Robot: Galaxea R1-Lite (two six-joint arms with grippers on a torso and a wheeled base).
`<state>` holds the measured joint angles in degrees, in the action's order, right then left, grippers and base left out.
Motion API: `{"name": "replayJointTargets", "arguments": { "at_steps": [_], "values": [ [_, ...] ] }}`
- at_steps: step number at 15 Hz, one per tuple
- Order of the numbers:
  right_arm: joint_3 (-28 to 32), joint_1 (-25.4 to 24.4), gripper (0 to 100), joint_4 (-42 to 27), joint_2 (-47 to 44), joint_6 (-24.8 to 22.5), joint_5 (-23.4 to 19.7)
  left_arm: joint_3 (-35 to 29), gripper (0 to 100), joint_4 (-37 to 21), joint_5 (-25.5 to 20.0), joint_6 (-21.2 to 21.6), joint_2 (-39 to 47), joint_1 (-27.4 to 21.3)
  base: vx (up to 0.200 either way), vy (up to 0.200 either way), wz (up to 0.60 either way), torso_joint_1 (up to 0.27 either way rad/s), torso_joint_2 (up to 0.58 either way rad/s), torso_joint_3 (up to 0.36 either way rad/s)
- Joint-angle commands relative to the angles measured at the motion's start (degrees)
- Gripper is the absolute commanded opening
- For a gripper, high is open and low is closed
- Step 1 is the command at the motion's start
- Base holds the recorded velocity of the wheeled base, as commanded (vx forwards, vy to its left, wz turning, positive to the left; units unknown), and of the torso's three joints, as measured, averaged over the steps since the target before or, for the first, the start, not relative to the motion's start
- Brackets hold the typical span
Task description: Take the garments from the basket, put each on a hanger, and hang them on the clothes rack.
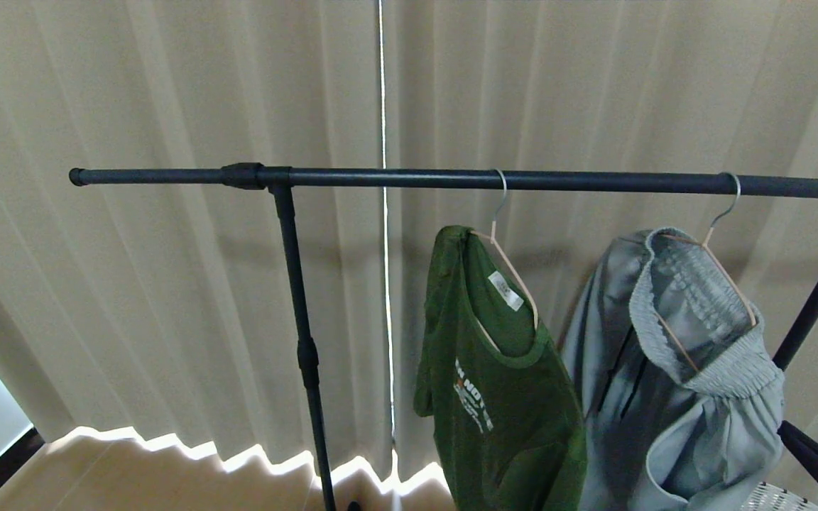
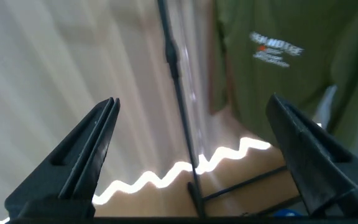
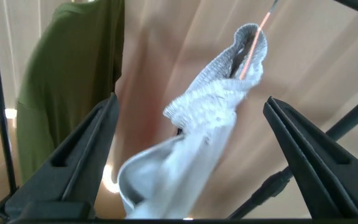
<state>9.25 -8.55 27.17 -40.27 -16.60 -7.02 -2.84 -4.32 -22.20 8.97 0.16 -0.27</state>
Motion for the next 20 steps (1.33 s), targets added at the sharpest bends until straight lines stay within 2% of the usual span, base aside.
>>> {"name": "replayJointTargets", "arguments": {
  "at_steps": [1,3,6,7,8,9,10,12,15,17,20],
  "values": [
    [-0.20,0.11,100,0.07,0.01,-0.01,0.08,-0.06,100,0.10,-1.80,-1.15,-0.07,0.00,0.000,0.000,0.00,0.000,0.00,0.000],
    [-0.73,0.46,100,-0.10,0.63,-0.01,0.25,-0.15,100,0.18,-2.23,-3.08,-0.07,0.00,0.000,0.000,0.00,0.000,0.00,0.000],
    [-2.40,0.81,100,-0.72,1.59,0.08,1.05,-0.15,100,0.18,-2.23,-3.00,0.02,0.00,0.000,0.000,0.00,0.000,0.00,0.000],
    [-4.68,4.24,100,-12.93,10.38,0.08,8.87,-0.15,100,0.10,-2.94,-0.53,0.02,0.00,0.000,0.000,0.00,0.000,0.00,0.000],
    [-4.33,4.94,100,-16.27,12.84,0.08,10.19,-0.15,100,0.10,-3.90,-0.62,0.02,0.00,0.000,0.000,0.00,0.000,0.00,0.000],
    [-2.92,7.14,100,-25.24,18.47,0.08,13.35,-0.24,100,0.10,-5.84,-0.71,0.02,0.00,0.000,0.000,0.00,0.000,0.00,0.000],
    [-2.13,8.63,100,-30.69,21.98,0.08,14.49,-0.24,100,0.10,-5.93,-0.71,0.02,0.00,0.000,0.000,0.00,0.000,0.00,0.000],
    [-2.57,10.83,100,-36.49,28.66,0.52,14.76,-0.24,100,0.10,-5.49,-1.06,-0.07,0.00,0.000,0.000,0.00,0.000,0.00,0.000],
    [-2.22,16.37,100,-37.63,33.76,1.93,15.20,-0.15,100,0.10,-5.22,-1.15,-0.07,0.00,0.000,0.000,0.00,0.000,0.00,0.000],
    [-2.66,16.63,100,-37.10,34.82,2.19,15.20,-0.06,100,0.18,-3.99,-0.71,-0.07,0.00,0.000,0.000,0.00,0.000,0.00,0.000],
    [-3.80,16.54,100,-35.61,34.90,6.41,14.76,-0.06,100,0.18,-3.73,-0.89,-0.07,0.00,0.000,0.000,0.00,0.000,0.00,0.000]
  ]
}}
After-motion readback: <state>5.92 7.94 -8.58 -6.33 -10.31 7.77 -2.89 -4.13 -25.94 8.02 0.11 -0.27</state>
